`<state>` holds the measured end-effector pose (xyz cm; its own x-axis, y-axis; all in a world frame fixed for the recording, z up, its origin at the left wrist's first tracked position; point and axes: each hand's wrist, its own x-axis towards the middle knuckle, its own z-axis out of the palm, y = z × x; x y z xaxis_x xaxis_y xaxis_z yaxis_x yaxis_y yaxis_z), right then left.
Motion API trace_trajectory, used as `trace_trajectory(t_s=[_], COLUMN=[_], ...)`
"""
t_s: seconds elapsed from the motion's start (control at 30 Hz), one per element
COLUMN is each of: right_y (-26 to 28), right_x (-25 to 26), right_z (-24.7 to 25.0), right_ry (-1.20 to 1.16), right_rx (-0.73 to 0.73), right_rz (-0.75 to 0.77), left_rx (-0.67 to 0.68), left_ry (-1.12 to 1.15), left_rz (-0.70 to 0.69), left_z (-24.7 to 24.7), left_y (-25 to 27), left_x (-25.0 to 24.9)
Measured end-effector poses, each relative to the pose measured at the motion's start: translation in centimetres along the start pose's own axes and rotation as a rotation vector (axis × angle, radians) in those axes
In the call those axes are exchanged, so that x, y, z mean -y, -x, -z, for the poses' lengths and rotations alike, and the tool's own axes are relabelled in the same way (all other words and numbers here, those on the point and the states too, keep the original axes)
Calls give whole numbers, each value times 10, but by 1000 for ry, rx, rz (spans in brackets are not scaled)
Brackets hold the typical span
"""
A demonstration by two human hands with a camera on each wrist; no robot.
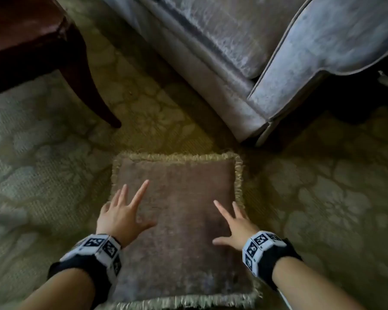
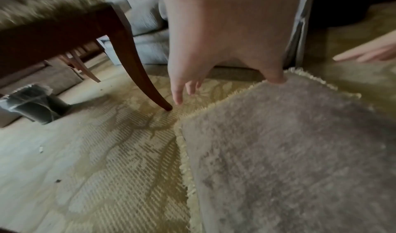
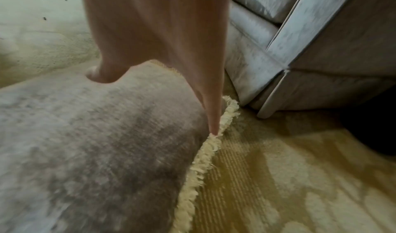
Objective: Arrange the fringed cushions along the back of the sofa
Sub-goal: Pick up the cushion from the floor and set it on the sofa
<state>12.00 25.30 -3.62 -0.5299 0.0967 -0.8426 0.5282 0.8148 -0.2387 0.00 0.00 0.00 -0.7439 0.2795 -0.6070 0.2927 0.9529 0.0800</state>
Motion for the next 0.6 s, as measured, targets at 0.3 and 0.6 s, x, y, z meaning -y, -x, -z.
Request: trace_trajectory(t_s=[0.3,0.6], right_y=[-120,-154], right_x=[4,-66], right_z=[-61,-53], right_ry=[96,-246], right_rx=[-278,-202], right_rz=[16,-153], left_rx=[66,190], left_ry=[106,445], left_rz=[50,261], left_z=[-100,-144], left_y=[-78,-109], left_x=[9,81])
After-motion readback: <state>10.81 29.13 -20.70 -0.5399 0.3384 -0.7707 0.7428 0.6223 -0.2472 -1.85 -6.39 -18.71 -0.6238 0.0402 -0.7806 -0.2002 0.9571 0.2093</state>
